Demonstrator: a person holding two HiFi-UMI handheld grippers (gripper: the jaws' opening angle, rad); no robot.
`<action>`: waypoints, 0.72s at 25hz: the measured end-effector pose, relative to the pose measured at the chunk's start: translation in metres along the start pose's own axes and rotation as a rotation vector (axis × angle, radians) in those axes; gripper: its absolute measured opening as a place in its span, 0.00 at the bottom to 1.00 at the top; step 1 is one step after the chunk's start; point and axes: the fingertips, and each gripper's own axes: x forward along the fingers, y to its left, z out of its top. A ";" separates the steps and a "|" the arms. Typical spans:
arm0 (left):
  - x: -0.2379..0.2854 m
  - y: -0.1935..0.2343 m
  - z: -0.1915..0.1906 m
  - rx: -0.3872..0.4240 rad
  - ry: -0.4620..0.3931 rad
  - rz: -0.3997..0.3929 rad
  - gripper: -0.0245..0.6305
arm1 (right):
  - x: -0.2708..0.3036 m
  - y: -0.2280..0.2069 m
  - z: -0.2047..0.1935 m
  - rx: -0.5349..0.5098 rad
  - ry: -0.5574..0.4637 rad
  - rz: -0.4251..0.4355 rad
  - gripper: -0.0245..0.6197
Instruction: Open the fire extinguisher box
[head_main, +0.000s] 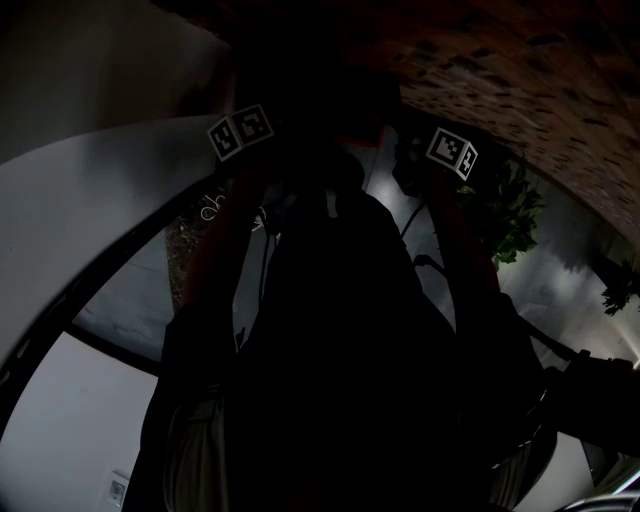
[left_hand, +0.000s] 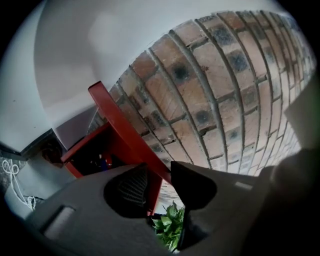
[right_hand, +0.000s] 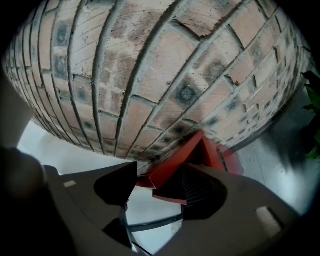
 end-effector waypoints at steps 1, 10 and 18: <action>0.000 -0.001 0.001 0.003 0.000 0.000 0.26 | 0.000 0.001 0.001 0.002 -0.003 0.002 0.46; 0.002 -0.005 0.006 0.019 0.010 -0.004 0.26 | -0.001 0.005 0.004 -0.003 -0.002 0.030 0.47; 0.006 -0.014 0.015 0.062 0.006 -0.013 0.26 | -0.002 0.011 0.012 -0.051 0.006 0.036 0.48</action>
